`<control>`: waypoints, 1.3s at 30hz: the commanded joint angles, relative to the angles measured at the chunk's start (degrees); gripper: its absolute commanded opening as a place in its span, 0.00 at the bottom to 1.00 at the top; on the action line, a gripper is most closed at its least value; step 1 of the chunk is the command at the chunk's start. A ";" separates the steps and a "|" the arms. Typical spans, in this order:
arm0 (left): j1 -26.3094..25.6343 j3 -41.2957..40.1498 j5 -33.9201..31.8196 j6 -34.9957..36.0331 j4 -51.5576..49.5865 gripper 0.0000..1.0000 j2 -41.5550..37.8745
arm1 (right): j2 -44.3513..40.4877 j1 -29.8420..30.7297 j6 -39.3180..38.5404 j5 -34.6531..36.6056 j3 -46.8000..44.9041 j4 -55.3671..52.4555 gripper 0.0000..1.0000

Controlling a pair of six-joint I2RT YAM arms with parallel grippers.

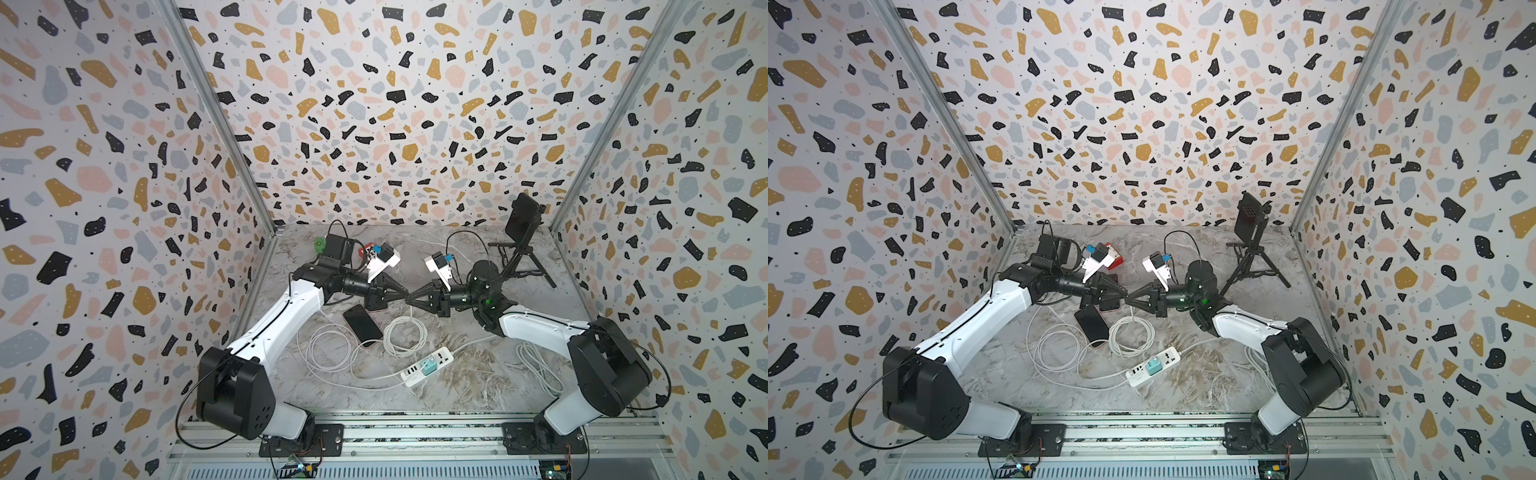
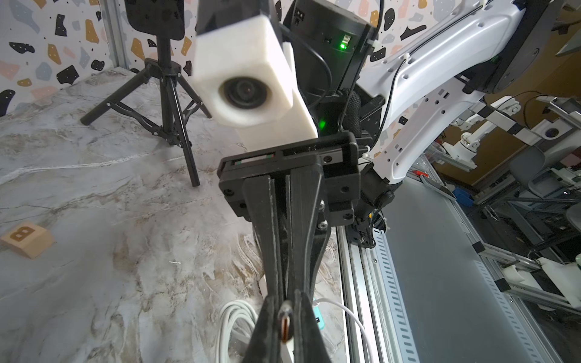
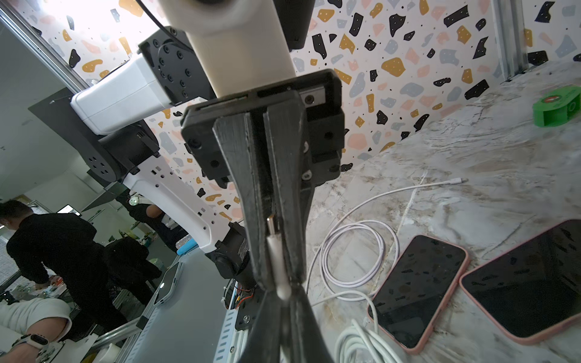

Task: Plug the charging cable into the phone
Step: Pick up the charging cable from the center of the board.

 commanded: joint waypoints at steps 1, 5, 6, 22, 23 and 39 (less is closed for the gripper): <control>-0.35 2.08 2.97 -0.58 0.51 0.00 -0.31 | -2.21 0.18 -2.56 0.08 1.97 -3.24 0.17; -0.44 1.65 2.69 -2.11 1.89 0.00 -0.21 | -4.29 0.22 -6.63 2.45 1.07 -6.98 0.31; -0.44 1.37 2.66 -3.30 2.92 0.00 -0.21 | -5.00 0.18 -7.89 3.56 0.54 -7.53 0.33; -1.97 -0.70 3.01 -12.34 10.31 0.00 1.05 | -5.48 0.43 -8.52 4.53 -2.53 0.69 0.36; -2.01 -0.78 3.11 -12.38 10.41 0.00 1.18 | -5.49 0.43 -8.71 4.69 -2.81 0.74 0.37; -2.44 -1.55 5.22 -10.24 9.24 0.00 1.28 | -3.30 0.48 -3.22 3.63 -2.30 8.02 0.04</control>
